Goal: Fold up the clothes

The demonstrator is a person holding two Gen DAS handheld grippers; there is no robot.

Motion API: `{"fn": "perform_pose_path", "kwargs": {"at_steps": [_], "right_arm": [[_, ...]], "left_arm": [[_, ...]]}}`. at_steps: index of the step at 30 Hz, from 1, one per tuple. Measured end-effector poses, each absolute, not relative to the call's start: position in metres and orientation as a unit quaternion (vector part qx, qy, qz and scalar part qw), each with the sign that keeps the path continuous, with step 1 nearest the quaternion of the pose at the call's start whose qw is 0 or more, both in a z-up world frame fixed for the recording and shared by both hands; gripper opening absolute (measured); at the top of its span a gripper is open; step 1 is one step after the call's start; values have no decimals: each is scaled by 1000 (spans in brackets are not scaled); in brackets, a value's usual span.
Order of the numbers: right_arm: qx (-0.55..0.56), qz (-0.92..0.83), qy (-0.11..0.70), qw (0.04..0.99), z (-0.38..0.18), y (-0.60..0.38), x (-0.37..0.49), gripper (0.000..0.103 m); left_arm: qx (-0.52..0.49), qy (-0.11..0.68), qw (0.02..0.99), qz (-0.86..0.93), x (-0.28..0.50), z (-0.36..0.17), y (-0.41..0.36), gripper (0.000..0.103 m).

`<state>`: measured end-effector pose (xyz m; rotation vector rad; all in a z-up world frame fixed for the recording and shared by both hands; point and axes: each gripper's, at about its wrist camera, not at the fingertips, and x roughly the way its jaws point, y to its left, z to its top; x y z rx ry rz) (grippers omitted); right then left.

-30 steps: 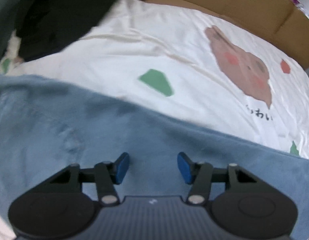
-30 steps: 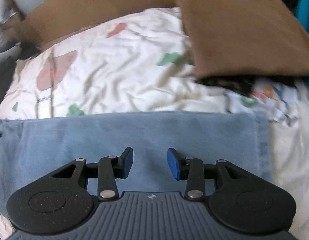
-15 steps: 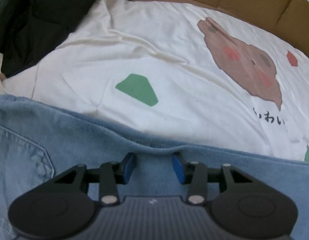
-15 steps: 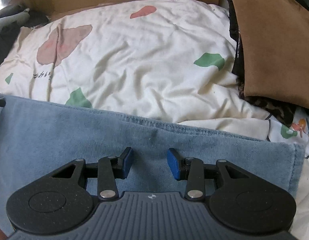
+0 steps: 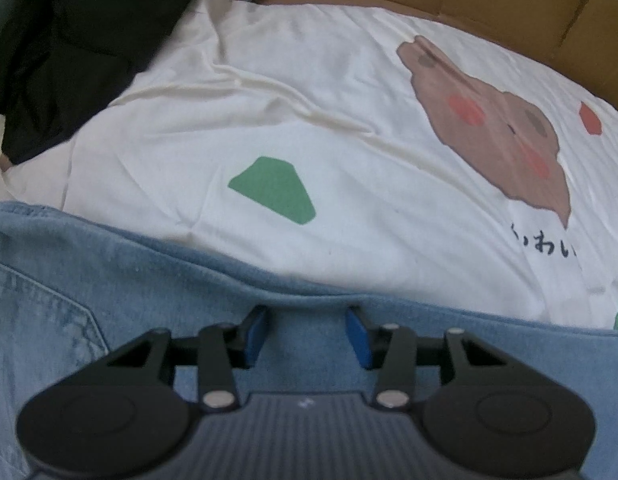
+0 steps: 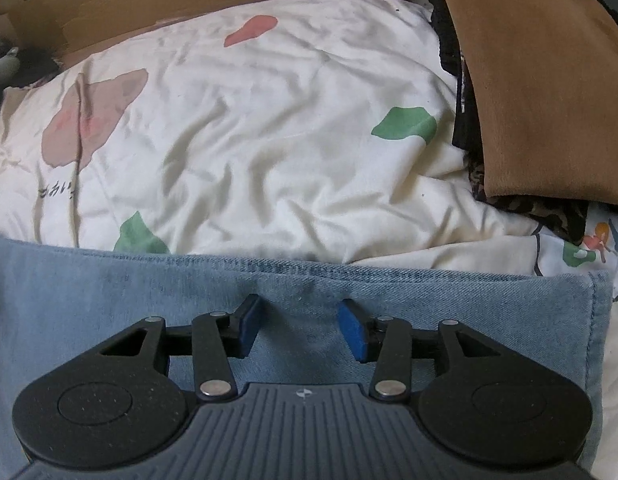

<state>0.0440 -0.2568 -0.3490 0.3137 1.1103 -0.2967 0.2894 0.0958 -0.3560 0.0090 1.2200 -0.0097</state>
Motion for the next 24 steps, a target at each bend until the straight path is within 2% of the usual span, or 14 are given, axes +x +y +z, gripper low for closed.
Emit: {"fn": "perform_pose_path", "kwargs": {"at_steps": [8, 9, 10, 11, 14, 18, 24], "right_arm": [[110, -134, 503, 847, -350, -250, 45, 51], [106, -132, 503, 848, -350, -250, 46, 51], [104, -130, 504, 848, -349, -250, 46, 51], [105, -127, 505, 847, -348, -251, 47, 51], [131, -112, 511, 842, -343, -262, 47, 50], [142, -106, 491, 853, -328, -271, 41, 46], [140, -124, 471, 862, -306, -285, 22, 46]], "left_arm": [[6, 571, 821, -6, 288, -354, 96, 46], [2, 564, 826, -9, 286, -351, 97, 40], [-8, 544, 839, -10, 282, -343, 101, 21], [-16, 526, 850, -3, 278, -335, 106, 15], [-32, 515, 856, 26, 274, -319, 126, 15], [7, 491, 869, 67, 269, -304, 155, 15], [20, 483, 866, 128, 265, -294, 216, 15]]}}
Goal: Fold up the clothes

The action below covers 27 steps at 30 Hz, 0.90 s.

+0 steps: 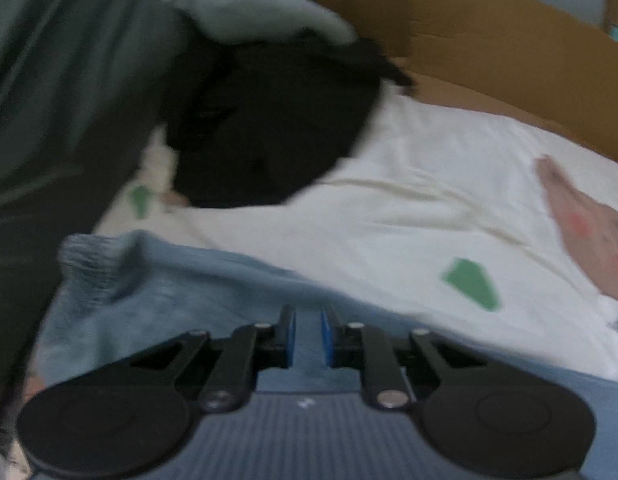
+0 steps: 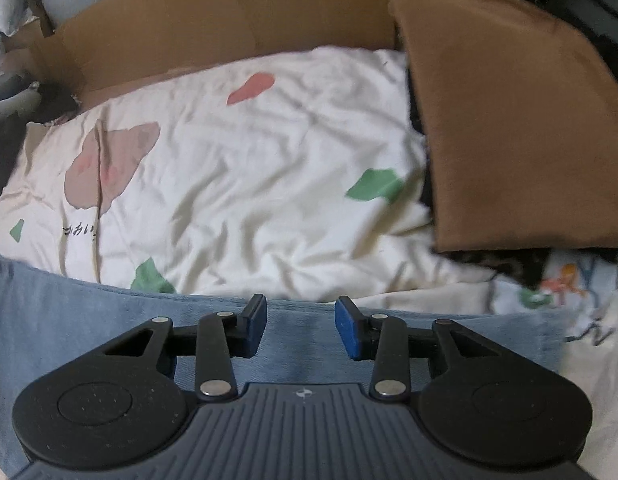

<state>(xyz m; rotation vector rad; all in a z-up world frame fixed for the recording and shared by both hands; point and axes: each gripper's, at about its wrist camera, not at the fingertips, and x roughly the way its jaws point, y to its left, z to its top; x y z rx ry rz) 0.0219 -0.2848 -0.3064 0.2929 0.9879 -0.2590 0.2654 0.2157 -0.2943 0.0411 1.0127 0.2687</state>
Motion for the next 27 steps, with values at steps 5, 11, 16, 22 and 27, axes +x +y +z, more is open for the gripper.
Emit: {"fn": "perform_pose_path", "kwargs": {"at_steps": [5, 11, 16, 22, 27], "right_arm": [[124, -138, 484, 855, -306, -298, 0, 46], [113, -170, 516, 832, -323, -318, -16, 46], [132, -185, 526, 820, -337, -331, -17, 45], [151, -188, 527, 815, -349, -341, -10, 45], [157, -174, 531, 814, -351, -349, -7, 45]], "left_arm": [[18, 489, 861, 137, 280, -296, 255, 15], [5, 506, 851, 140, 306, -317, 271, 15], [1, 530, 836, 144, 325, -341, 279, 15], [-21, 544, 829, 127, 339, -351, 294, 15], [-4, 567, 818, 97, 345, -333, 294, 12]]}}
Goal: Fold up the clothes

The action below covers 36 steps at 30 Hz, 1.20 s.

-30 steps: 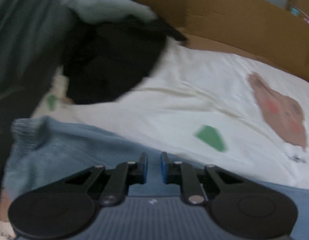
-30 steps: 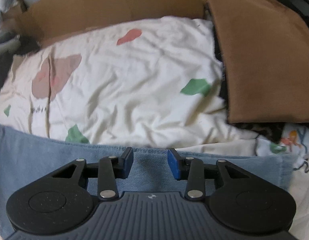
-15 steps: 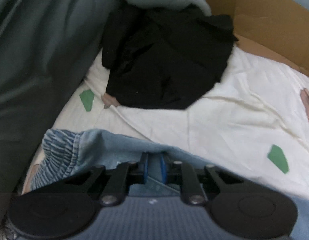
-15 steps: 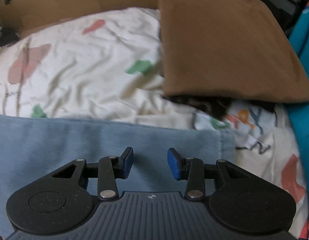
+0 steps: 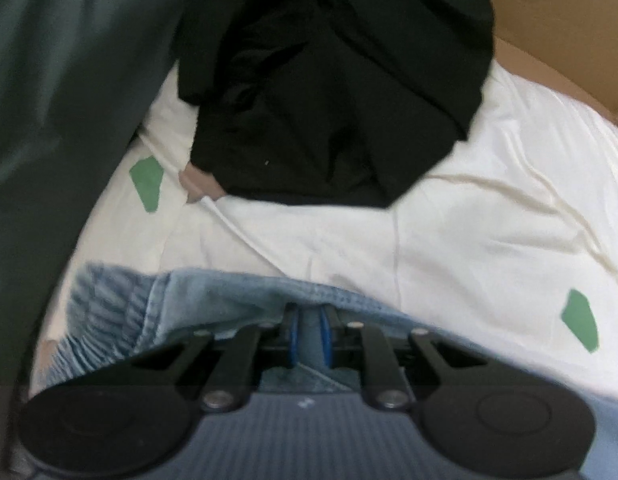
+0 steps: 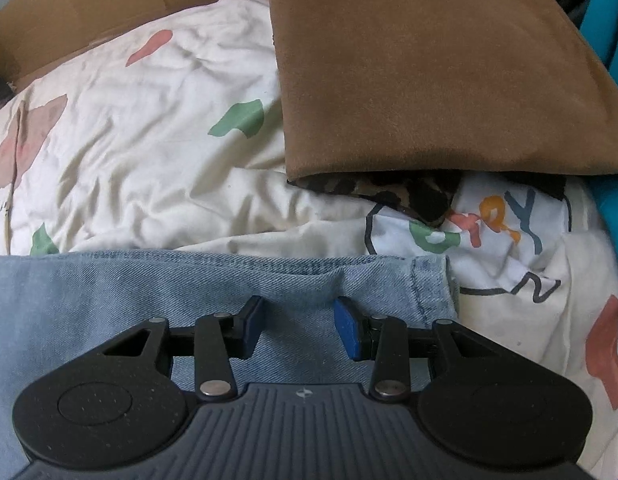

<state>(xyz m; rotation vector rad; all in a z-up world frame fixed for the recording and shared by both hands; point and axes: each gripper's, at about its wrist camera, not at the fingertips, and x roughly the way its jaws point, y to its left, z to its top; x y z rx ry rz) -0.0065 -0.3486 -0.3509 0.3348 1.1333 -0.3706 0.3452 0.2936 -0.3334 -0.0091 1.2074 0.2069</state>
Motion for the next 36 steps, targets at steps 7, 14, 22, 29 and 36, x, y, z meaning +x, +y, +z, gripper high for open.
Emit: {"fn": "perform_pose_path", "kwargs": {"at_steps": [7, 14, 22, 29, 36], "right_arm": [[147, -179, 522, 821, -333, -348, -6, 45], [144, -172, 519, 825, -322, -344, -16, 45], [129, -186, 526, 820, -305, -345, -38, 45], [133, -199, 536, 810, -287, -353, -80, 46], [152, -218, 543, 797, -287, -356, -118, 46]], "left_arm": [[-16, 541, 839, 56, 303, -266, 326, 12], [-31, 568, 818, 83, 264, -278, 357, 8], [-26, 604, 787, 123, 264, -325, 374, 7], [-28, 607, 782, 139, 272, -353, 382, 5], [-20, 594, 795, 119, 273, -315, 382, 6]]}}
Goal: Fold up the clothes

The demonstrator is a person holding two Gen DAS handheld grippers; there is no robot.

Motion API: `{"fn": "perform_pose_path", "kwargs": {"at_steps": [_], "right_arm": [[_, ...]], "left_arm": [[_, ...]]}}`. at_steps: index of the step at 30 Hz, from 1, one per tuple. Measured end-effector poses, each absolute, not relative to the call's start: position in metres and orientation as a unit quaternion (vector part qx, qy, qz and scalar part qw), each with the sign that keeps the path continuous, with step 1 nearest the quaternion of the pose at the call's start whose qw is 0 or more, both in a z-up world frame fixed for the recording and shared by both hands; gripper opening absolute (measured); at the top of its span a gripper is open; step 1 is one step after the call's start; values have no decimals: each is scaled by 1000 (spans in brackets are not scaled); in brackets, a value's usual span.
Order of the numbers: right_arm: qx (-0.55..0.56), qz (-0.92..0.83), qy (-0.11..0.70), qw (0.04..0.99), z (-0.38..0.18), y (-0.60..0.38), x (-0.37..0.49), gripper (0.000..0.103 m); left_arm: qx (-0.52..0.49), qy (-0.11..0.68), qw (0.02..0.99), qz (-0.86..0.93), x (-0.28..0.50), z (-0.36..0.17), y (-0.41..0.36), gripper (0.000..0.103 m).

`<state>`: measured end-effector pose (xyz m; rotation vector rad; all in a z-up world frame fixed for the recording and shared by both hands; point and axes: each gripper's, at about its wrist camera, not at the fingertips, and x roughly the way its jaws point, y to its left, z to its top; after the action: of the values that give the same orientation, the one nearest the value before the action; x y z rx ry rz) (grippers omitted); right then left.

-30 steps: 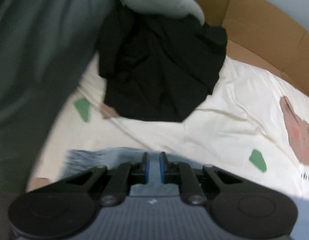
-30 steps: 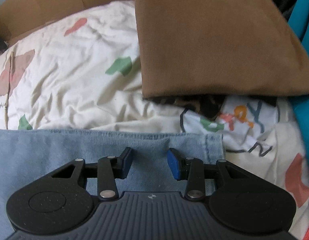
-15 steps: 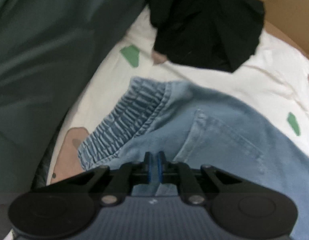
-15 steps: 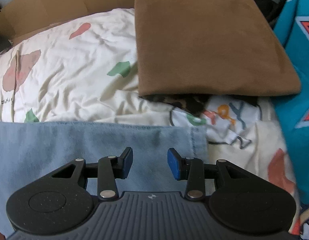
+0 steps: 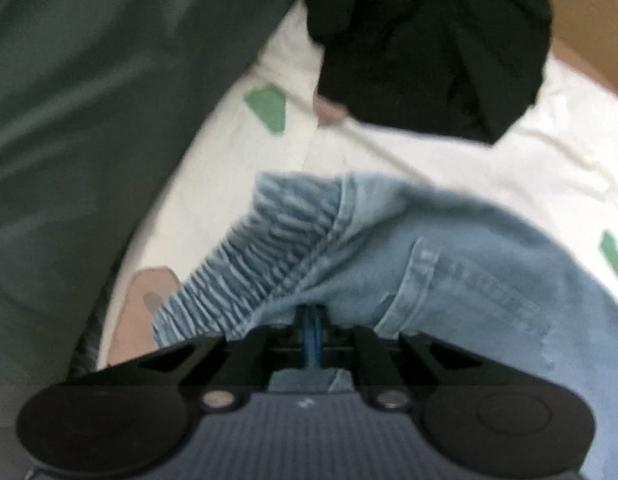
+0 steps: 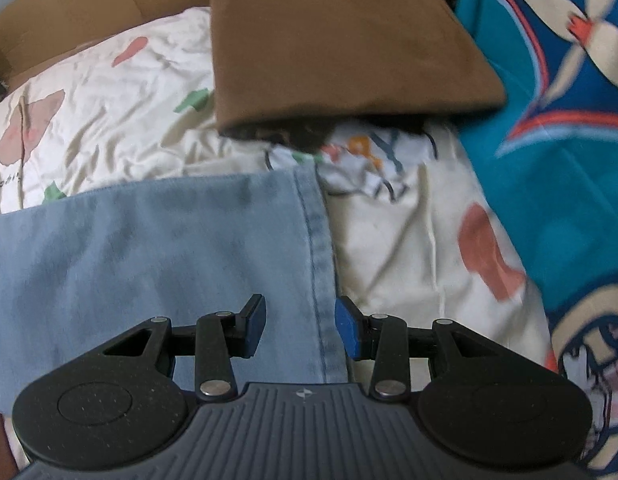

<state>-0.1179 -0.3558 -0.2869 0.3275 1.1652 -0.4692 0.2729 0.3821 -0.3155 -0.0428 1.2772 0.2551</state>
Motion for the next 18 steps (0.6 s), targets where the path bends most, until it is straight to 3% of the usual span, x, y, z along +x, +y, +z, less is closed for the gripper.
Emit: {"fn": "perform_pose_path", "kwargs": {"at_steps": [6, 18], "right_arm": [[163, -222, 560, 781, -302, -349, -135, 46], [206, -248, 577, 751, -322, -347, -153, 46]], "left_arm": [[-44, 568, 813, 121, 290, -295, 390, 6], [-65, 579, 799, 148, 326, -337, 399, 5]]}}
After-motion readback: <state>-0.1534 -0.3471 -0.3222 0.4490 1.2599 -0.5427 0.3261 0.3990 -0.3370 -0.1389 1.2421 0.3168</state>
